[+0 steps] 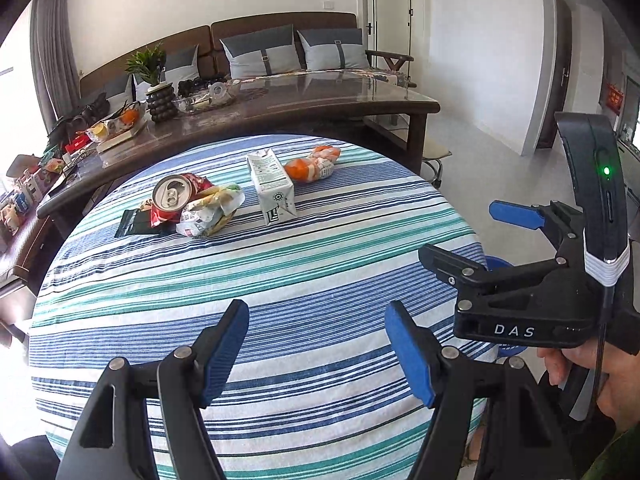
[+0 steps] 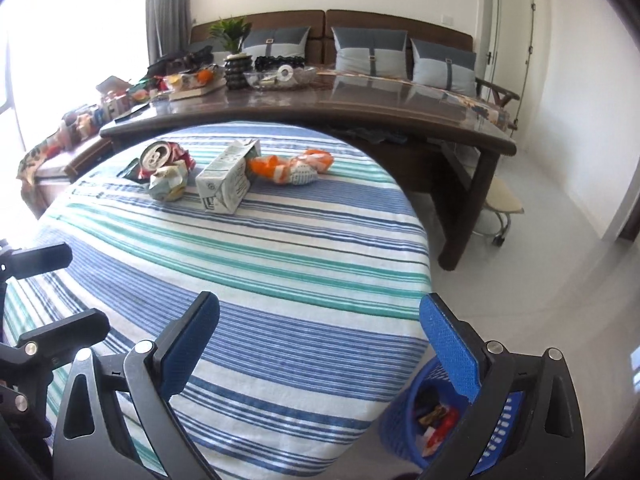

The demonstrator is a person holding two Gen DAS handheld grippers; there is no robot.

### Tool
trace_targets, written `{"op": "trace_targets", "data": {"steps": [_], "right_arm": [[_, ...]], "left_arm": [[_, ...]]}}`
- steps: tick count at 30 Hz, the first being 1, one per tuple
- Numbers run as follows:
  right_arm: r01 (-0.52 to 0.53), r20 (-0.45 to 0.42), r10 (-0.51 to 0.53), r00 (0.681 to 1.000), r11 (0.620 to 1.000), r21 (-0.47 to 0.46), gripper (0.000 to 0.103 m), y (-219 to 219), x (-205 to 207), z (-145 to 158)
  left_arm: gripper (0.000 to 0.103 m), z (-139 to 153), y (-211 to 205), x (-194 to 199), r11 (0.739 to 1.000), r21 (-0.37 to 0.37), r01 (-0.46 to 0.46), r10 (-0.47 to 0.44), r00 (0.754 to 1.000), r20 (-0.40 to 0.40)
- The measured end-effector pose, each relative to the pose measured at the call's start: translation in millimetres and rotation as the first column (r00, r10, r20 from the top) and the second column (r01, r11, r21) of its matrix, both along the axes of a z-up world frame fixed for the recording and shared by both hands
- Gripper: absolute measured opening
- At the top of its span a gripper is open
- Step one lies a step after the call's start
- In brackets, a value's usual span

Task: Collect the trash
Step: 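Bring both open tools back over the table toward the snack bags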

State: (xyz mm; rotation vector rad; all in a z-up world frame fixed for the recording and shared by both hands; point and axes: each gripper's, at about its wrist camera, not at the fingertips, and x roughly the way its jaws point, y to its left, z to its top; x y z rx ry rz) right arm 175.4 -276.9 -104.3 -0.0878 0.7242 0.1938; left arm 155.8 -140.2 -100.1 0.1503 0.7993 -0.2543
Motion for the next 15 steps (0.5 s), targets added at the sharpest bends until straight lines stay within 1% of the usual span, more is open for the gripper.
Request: {"op": "trace_targets", "data": {"steps": [3,5,10,12,13,15], "right_arm": [[-0.022,-0.022,0.022,1.0,0.999,-0.032,0.1,16.7,9.9,-8.3],[-0.033,-0.034,0.032,0.999,0.998,-0.052,0.1,26.5,16.2,-13.0],[-0.078,-0.058,0.074,0.996,0.995,-0.064,0.1,48.4,26.1,-20.4],[-0.102,-0.068,0.097,0.993,0.992,-0.077,0.1,59.6,28.7,-23.2],[-0.116,-0.072,0.11,0.991,0.99,-0.084,0.1,65.4,30.1,-24.7],[-0.143,-0.083,0.135,0.987,0.985,-0.096,0.1,77.3,31.7,-28.0]], "left_arm": [[0.072,-12.7,23.1,10.9,0.999,0.007,-0.041,0.041,0.999,-0.024],[0.072,-26.3,40.5,21.9,0.997,0.012,-0.08,0.08,0.995,-0.06],[0.072,-55.3,80.8,41.2,0.985,0.001,-0.173,0.172,0.975,-0.14],[0.072,-60.7,89.5,45.1,0.982,0.002,-0.187,0.185,0.97,-0.155],[0.073,-60.2,92.1,44.8,0.983,-0.002,-0.186,0.184,0.973,-0.142],[0.076,-60.5,95.1,48.0,0.982,0.001,-0.186,0.184,0.972,-0.145]]}}
